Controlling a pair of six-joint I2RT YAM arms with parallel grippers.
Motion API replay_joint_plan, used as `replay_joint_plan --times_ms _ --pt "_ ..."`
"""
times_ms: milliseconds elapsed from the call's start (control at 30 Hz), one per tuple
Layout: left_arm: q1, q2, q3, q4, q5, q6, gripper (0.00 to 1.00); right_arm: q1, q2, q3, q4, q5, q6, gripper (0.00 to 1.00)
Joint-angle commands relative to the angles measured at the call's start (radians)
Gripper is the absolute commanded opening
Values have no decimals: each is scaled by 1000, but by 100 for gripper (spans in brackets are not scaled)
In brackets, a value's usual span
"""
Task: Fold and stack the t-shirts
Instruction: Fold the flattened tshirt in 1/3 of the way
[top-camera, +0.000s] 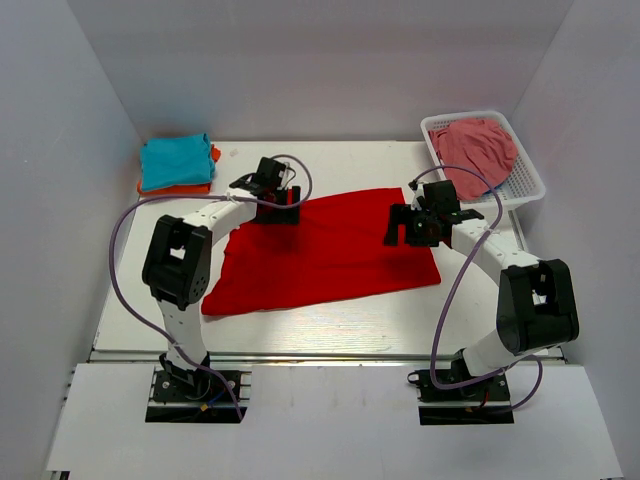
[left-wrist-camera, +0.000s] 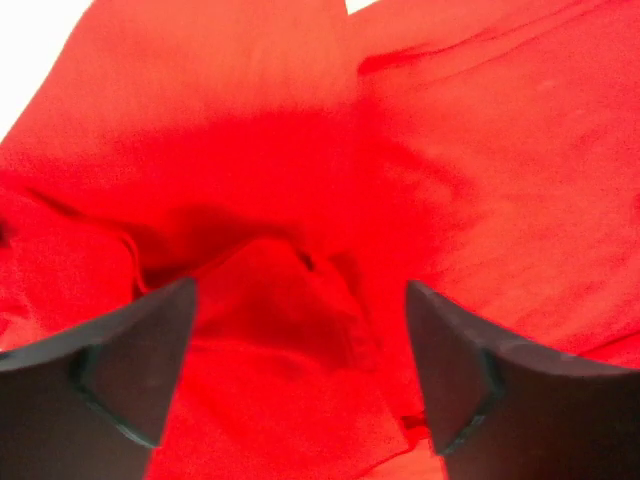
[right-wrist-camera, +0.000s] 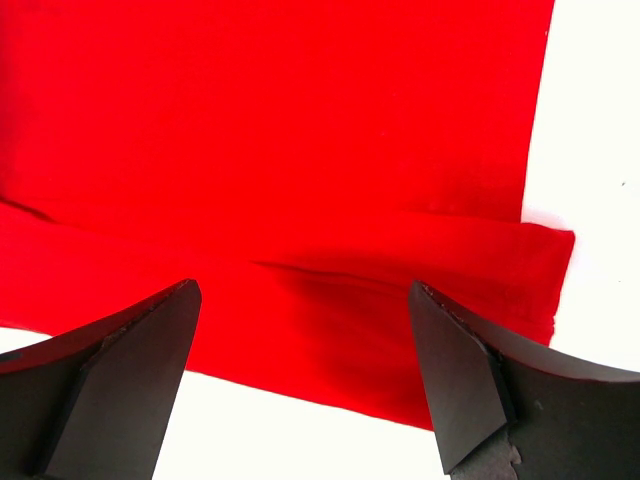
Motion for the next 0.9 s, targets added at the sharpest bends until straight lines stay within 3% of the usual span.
replay_joint_plan --times_ms 0,133,400,600,867 --pt "-20 -8 85 17 -6 62 99 5 -4 27 -5 12 -9 90" --pt "-20 27 163 3 -6 142 99 5 2 30 -2 14 -10 90" --pt "-29 223 377 -173 -69 231 99 -1 24 36 0 35 -7 90" --pt "-49 295 404 -218 -188 231 99 -1 62 41 8 35 -1 90" --pt "-58 295 413 -238 -337 194 60 2 136 0 29 25 19 90"
